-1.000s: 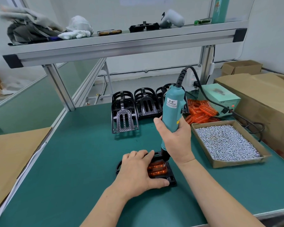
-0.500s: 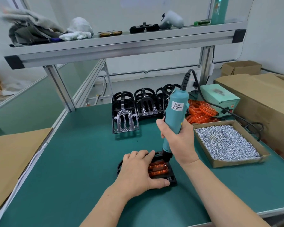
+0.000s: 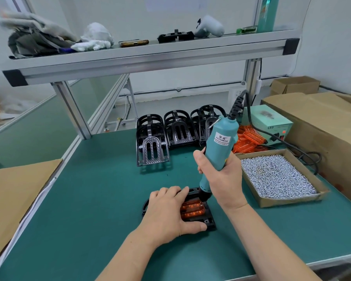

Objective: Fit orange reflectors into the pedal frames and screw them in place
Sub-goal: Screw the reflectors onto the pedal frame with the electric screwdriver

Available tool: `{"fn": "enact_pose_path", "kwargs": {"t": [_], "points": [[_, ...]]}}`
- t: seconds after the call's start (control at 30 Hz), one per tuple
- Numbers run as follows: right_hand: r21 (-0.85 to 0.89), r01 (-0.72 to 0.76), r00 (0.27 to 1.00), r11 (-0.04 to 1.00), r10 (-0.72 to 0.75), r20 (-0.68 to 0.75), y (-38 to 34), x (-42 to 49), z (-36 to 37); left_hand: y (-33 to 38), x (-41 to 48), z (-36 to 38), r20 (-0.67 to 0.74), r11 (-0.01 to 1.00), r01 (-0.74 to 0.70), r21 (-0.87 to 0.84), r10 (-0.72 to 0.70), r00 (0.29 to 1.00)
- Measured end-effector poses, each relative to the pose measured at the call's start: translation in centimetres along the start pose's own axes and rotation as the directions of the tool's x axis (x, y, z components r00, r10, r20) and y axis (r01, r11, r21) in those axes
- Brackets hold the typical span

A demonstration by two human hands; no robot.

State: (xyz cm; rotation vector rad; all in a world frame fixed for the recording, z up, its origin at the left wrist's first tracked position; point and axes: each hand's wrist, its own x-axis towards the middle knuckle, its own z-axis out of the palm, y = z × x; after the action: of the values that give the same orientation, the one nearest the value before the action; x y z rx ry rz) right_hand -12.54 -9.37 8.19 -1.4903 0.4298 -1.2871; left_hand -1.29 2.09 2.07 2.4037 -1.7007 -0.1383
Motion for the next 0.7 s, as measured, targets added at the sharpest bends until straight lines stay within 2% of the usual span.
{"fn": "enact_pose_path", "kwargs": {"t": [0.1, 0.17, 0.23, 0.3, 0.37, 0.5, 0.57, 0.7], "points": [[-0.019, -0.012, 0.999, 1.0, 0.013, 0.041, -0.5, -0.1, 0.2, 0.0, 0.0, -0.1, -0.001, 1.0, -0.004, 0.002, 0.004, 1.0], [0.063, -0.029, 0.999, 0.998, 0.027, 0.034, -1.4, 0.5, 0.3, 0.0, -0.1, -0.1, -0.001, 1.0, -0.007, 0.005, 0.007, 1.0], [0.13, -0.018, 1.0, 0.991, 0.02, -0.012, -2.3, 2.2, 0.1, 0.1, 0.0, -0.2, 0.008, 1.0, -0.007, 0.01, 0.007, 1.0], [0.177, -0.036, 0.99, 0.984, 0.059, -0.125, -2.8, 4.3, -0.3, 0.1, -0.1, -0.2, 0.02, 1.0, 0.0, 0.01, 0.0, 1.0], [0.231, -0.123, 0.951, 0.965, 0.181, -0.251, -2.3, 6.0, -1.3, 0.2, -0.2, -0.2, 0.025, 1.0, 0.006, 0.01, -0.006, 1.0], [0.282, -0.36, 0.827, 0.889, 0.444, -0.344, 0.9, 7.9, -4.8, 0.1, -0.1, -0.1, 0.027, 1.0, 0.009, 0.027, -0.009, 1.0], [0.308, -0.426, 0.766, 0.85, 0.521, -0.378, 2.4, 8.3, -6.5, 0.1, -0.1, -0.1, 0.024, 1.0, 0.009, 0.03, -0.01, 1.0], [0.284, -0.518, 0.705, 0.807, 0.59, -0.393, 4.3, 8.9, -8.9, 0.2, -0.1, -0.2, 0.026, 0.999, 0.01, 0.032, -0.011, 1.0]]}}
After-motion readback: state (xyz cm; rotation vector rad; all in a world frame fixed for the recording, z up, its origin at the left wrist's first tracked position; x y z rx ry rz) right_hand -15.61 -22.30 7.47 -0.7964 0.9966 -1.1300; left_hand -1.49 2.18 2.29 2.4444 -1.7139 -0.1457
